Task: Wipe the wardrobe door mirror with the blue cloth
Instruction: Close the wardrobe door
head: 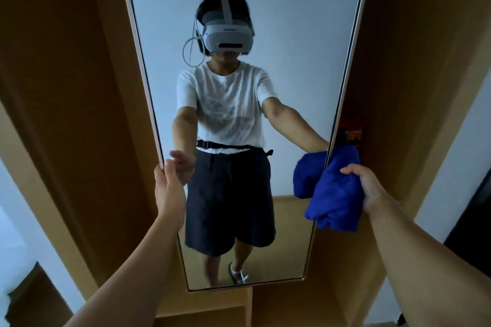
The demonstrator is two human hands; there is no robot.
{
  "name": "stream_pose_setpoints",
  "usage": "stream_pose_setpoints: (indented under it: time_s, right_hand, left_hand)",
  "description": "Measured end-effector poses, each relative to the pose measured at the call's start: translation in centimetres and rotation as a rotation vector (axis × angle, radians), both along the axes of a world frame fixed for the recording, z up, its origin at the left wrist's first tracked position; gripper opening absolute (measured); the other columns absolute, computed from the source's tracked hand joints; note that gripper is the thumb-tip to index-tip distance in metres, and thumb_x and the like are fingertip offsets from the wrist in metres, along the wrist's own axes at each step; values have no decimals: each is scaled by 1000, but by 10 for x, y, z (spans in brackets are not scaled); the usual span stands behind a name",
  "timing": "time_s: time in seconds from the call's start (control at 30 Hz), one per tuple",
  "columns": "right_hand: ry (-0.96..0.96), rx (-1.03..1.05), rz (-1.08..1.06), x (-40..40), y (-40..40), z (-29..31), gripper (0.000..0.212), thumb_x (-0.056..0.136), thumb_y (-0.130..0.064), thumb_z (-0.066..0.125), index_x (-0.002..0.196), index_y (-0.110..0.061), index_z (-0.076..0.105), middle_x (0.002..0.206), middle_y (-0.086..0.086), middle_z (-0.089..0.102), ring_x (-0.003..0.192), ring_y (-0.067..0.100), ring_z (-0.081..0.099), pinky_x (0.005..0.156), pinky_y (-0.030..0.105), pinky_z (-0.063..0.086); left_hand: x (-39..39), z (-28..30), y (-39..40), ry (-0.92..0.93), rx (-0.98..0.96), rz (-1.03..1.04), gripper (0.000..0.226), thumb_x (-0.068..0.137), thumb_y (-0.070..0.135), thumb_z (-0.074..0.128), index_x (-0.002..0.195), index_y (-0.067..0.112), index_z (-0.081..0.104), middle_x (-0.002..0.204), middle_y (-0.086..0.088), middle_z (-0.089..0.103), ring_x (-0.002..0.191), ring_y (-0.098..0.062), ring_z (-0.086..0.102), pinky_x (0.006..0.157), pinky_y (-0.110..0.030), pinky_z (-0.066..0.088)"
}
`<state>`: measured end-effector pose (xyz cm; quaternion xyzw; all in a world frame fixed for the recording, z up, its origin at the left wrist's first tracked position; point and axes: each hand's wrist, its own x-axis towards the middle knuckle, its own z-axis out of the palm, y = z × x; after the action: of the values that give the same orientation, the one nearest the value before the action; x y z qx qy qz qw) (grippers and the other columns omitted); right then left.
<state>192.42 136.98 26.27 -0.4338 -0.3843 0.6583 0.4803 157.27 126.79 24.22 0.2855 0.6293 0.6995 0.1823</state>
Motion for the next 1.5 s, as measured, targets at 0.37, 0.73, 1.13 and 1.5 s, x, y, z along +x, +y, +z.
stream_pose_setpoints:
  time_s: [0.37,0.73,1.13,1.5]
  right_hand:
    - [7,-7,-72,-9,-17,-13,22,79,-23,56,93,-7,64,79,14,72,76,31,66,67,36,48]
    - [19,4,-43,-9,-39,-13,25,83,-22,50,89,-3,63,73,15,70,72,29,65,67,34,49]
    - [-22,-34,124,12,-60,-13,35,60,-22,67,90,-5,72,91,16,70,80,30,66,78,38,48]
    - [-362,-219,326,-3,-74,-26,100,23,-25,95,116,-6,62,113,19,67,107,39,60,100,48,42]
  left_hand:
    - [-16,24,10,302,-406,126,68,93,61,23,149,24,14,157,-7,12,142,-30,15,114,-49,15]
    - [100,8,-12,458,11,68,11,87,26,60,93,24,51,91,6,54,75,-17,53,61,-30,41]
    - [197,13,-32,772,65,-326,8,83,30,60,85,28,52,83,13,55,67,-5,50,55,-26,43]
    - [199,-1,-53,711,78,-271,17,91,40,54,90,31,39,70,19,51,61,4,51,52,-19,46]
